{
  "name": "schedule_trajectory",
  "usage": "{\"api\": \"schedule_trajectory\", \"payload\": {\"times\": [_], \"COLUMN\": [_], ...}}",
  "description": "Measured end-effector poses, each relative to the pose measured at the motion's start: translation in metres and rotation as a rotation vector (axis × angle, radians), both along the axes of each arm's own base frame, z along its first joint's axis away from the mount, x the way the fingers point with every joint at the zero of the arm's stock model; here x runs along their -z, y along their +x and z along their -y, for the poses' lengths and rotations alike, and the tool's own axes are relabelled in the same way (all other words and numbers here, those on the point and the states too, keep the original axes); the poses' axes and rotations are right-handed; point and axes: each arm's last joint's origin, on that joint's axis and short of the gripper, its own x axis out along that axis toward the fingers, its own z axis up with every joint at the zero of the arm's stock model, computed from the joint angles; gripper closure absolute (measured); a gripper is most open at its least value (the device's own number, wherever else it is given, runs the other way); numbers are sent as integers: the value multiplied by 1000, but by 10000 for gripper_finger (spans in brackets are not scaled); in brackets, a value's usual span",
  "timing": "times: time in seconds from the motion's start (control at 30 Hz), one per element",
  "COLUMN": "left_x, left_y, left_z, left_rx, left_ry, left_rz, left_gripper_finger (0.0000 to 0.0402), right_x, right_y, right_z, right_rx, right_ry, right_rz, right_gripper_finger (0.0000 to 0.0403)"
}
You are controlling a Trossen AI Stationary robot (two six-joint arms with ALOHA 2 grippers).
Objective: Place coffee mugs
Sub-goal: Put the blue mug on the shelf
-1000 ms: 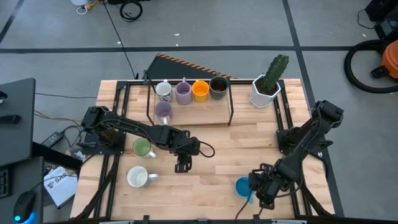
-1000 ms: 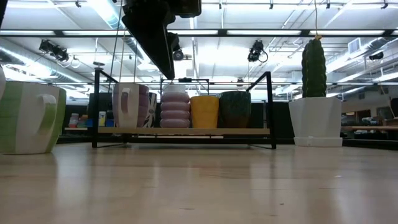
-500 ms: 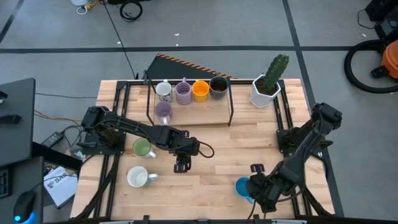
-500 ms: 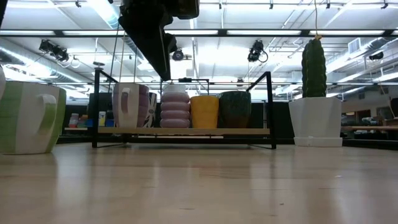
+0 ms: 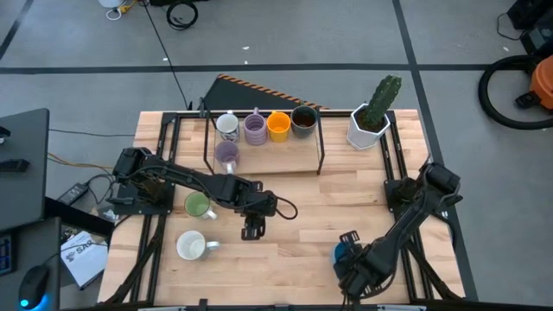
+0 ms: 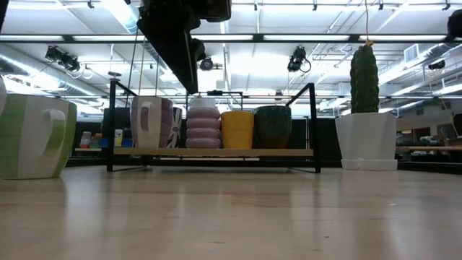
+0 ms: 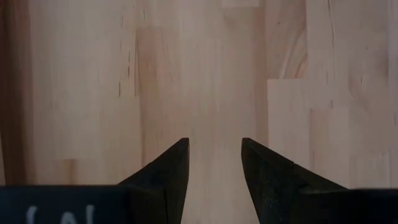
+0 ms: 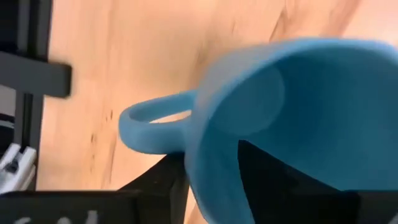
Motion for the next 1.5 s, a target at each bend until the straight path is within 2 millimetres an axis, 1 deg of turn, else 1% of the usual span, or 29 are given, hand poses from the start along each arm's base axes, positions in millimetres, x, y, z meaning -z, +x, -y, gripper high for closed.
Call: {"api": "schedule_trajectory", "payload": {"times": [0.13, 0.3, 0.33, 0.43, 0.53, 0.63, 0.7, 0.9, 1.13, 1.3, 1.37, 1.43, 1.5], "left_x": [0, 0, 0, -1, -9, -19, -27, -63, -88, -102, -108, -114, -119], "left_y": [0, -1, -1, -1, 1, -3, -10, -33, -58, -74, -79, -86, -90], "left_z": [0, 0, 0, 1, 1, 0, -3, -11, -33, -49, -54, -58, -63], "left_rx": [1, 8, 35, 100, 120, 115, 112, 96, 70, 39, 25, 8, -9], "left_ry": [1, 6, 18, 62, 77, 82, 93, 150, 217, 235, 239, 239, 240], "left_rz": [-3, -8, -7, 17, 83, 113, 114, 213, 230, 242, 257, 274, 291], "left_gripper_finger": [248, 248, 248, 248, 248, 248, 248, 248, 248, 248, 248, 248, 248], "right_x": [2, 0, -1, -14, -31, -44, -48, -66, -90, -94, -92, -89, -86], "right_y": [7, 17, 17, 24, 32, 43, 50, 81, 104, 112, 115, 121, 130], "right_z": [3, 13, 17, 30, 50, 74, 89, 129, 189, 232, 246, 257, 264], "right_rx": [-1, -8, -23, -71, -92, -111, -140, -230, -231, -210, -194, -179, -177], "right_ry": [2, -13, -17, -3, 6, 2, -17, -36, -93, -133, -146, -152, -147], "right_rz": [2, 24, 22, 58, 111, 153, 166, 191, 243, 255, 258, 236, 178], "right_gripper_finger": [294, 361, 372, 375, 375, 370, 369, 367, 366, 366, 366, 366, 366]}}
